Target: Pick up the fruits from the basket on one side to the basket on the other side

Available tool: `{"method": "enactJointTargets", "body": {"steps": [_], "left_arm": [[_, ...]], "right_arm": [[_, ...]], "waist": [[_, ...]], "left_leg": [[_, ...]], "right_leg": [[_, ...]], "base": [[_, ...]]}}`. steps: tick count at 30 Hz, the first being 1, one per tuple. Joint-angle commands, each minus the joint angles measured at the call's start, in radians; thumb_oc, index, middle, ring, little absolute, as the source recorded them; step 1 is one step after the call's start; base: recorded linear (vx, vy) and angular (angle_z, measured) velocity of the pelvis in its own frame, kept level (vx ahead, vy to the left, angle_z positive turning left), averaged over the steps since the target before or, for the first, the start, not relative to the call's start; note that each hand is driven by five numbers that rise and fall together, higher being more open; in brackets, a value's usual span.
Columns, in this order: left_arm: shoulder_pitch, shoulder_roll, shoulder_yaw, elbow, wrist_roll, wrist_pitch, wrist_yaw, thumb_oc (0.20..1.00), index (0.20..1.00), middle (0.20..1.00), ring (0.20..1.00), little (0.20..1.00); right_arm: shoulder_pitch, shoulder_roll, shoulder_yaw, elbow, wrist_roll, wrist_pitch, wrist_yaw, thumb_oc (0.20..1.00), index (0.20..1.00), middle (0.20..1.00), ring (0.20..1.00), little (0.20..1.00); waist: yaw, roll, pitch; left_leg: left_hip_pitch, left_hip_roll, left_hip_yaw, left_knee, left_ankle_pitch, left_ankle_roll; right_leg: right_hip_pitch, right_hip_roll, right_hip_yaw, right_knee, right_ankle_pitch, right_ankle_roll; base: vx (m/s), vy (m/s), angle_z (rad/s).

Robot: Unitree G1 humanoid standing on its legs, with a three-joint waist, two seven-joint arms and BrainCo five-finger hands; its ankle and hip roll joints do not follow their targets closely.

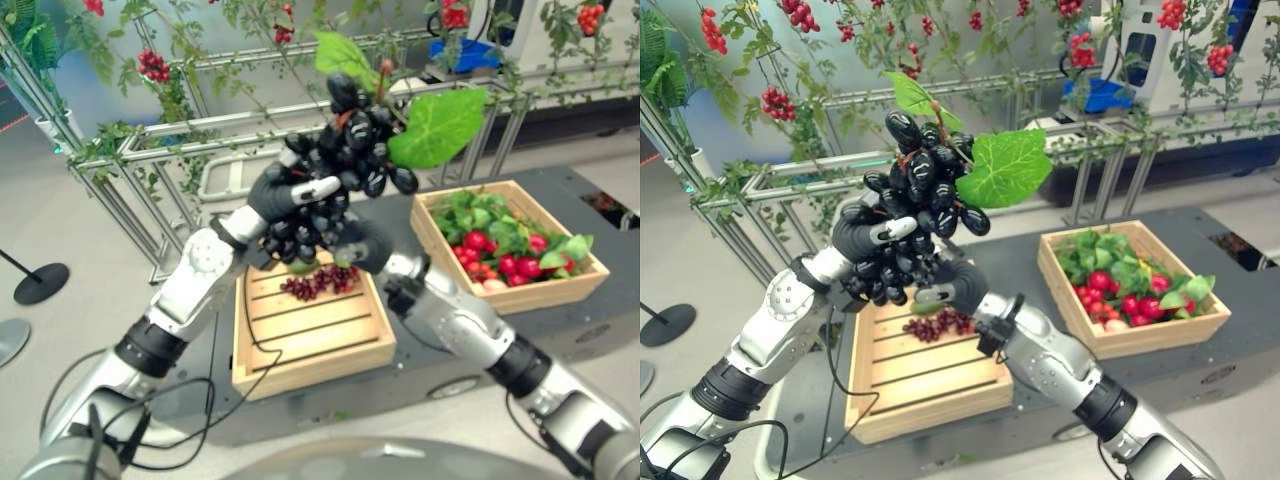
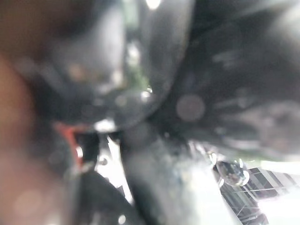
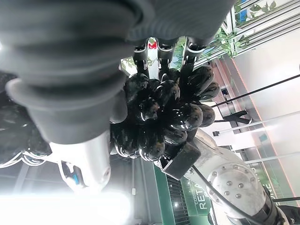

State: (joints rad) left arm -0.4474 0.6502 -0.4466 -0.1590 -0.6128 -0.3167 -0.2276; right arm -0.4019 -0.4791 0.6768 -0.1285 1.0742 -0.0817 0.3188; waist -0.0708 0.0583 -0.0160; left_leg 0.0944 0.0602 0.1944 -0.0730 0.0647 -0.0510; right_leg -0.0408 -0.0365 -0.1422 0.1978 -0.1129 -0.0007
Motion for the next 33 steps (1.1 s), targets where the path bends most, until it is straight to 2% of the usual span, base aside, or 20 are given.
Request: {"method": "enactJointTargets", "body": {"steps": [1,4,7,13,19,30,31,32,33], "left_arm": [[-0.186,-0.06,-0.105,0.081,0.035,0.0,0.028,0.2,0.2,0.2,0.2,0.2],[-0.219,-0.066,-0.131,0.099,0.042,0.006,0.026,0.2,0.2,0.2,0.2,0.2],[-0.273,-0.106,-0.188,0.16,0.06,0.017,0.035,0.2,0.2,0.2,0.2,0.2],[-0.315,-0.181,-0.233,0.198,0.077,0.023,0.045,0.2,0.2,0.2,0.2,0.2],[-0.331,-0.236,-0.255,0.231,0.097,0.023,0.055,0.2,0.2,0.2,0.2,0.2],[-0.327,-0.286,-0.268,0.255,0.104,0.025,0.076,0.2,0.2,0.2,0.2,0.2],[-0.326,-0.297,-0.268,0.26,0.105,0.025,0.081,0.2,0.2,0.2,0.2,0.2],[-0.327,-0.302,-0.271,0.264,0.105,0.025,0.081,0.2,0.2,0.2,0.2,0.2],[-0.327,-0.307,-0.274,0.266,0.105,0.026,0.082,0.2,0.2,0.2,0.2,0.2]], "right_arm": [[-0.241,0.218,0.058,-0.138,0.031,-0.067,0.057,1.0,1.0,1.0,1.0,1.0],[-0.257,0.217,0.062,-0.137,0.029,-0.068,0.052,1.0,1.0,1.0,1.0,1.0],[-0.283,0.223,0.073,-0.135,0.028,-0.069,0.041,1.0,1.0,1.0,1.0,1.0],[-0.299,0.246,0.079,-0.126,0.042,-0.074,0.028,1.0,1.0,1.0,1.0,1.0],[-0.301,0.249,0.076,-0.134,0.06,-0.081,0.021,1.0,1.0,1.0,1.0,1.0],[-0.324,0.267,0.077,-0.134,0.073,-0.101,0.001,1.0,1.0,1.0,1.0,1.0],[-0.328,0.274,0.078,-0.131,0.078,-0.104,-0.001,0.696,0.696,0.696,0.696,0.696],[-0.332,0.28,0.082,-0.13,0.078,-0.105,-0.003,0.533,0.533,0.533,0.533,0.533],[-0.337,0.286,0.088,-0.131,0.079,-0.105,-0.003,0.423,0.423,0.423,0.423,0.423]], "waist": [[-0.038,-0.066,0.018],[-0.041,-0.065,0.015],[-0.05,-0.067,0.012],[-0.063,-0.063,0.007],[-0.079,-0.059,0.002],[-0.092,-0.055,-0.003],[-0.093,-0.054,-0.004],[-0.093,-0.054,-0.004],[-0.092,-0.055,-0.004]], "left_leg": [[0.045,-0.028,0.005,0.056,-0.116,0.015],[0.046,-0.028,0.004,0.057,-0.118,0.015],[0.048,-0.026,0.005,0.066,-0.124,0.017],[0.056,-0.028,0.008,0.075,-0.133,0.019],[0.065,-0.027,0.014,0.082,-0.141,0.022],[0.075,-0.024,0.023,0.088,-0.15,0.024],[0.077,-0.024,0.023,0.087,-0.149,0.024],[0.077,-0.024,0.022,0.086,-0.149,0.024],[0.078,-0.024,0.022,0.086,-0.149,0.024]], "right_leg": [[0.068,-0.043,0.009,-0.127,0.08,0.106],[0.069,-0.042,0.011,-0.126,0.078,0.105],[0.069,-0.041,0.016,-0.116,0.074,0.105],[0.071,-0.038,0.024,-0.105,0.066,0.102],[0.072,-0.037,0.031,-0.096,0.062,0.1],[0.072,-0.035,0.045,-0.084,0.055,0.097],[0.073,-0.035,0.045,-0.084,0.055,0.097],[0.075,-0.035,0.045,-0.085,0.055,0.097],[0.075,-0.035,0.045,-0.084,0.055,0.097]], "base": [[0.0,0.0,0.0],[0.0,0.0,0.0],[0.0,-0.002,-0.01],[0.0,-0.009,-0.11],[0.01,-0.004,-0.04],[0.0,-0.003,-0.07],[0.0,0.0,0.0],[0.0,0.0,0.0],[0.0,0.0,0.0]]}}
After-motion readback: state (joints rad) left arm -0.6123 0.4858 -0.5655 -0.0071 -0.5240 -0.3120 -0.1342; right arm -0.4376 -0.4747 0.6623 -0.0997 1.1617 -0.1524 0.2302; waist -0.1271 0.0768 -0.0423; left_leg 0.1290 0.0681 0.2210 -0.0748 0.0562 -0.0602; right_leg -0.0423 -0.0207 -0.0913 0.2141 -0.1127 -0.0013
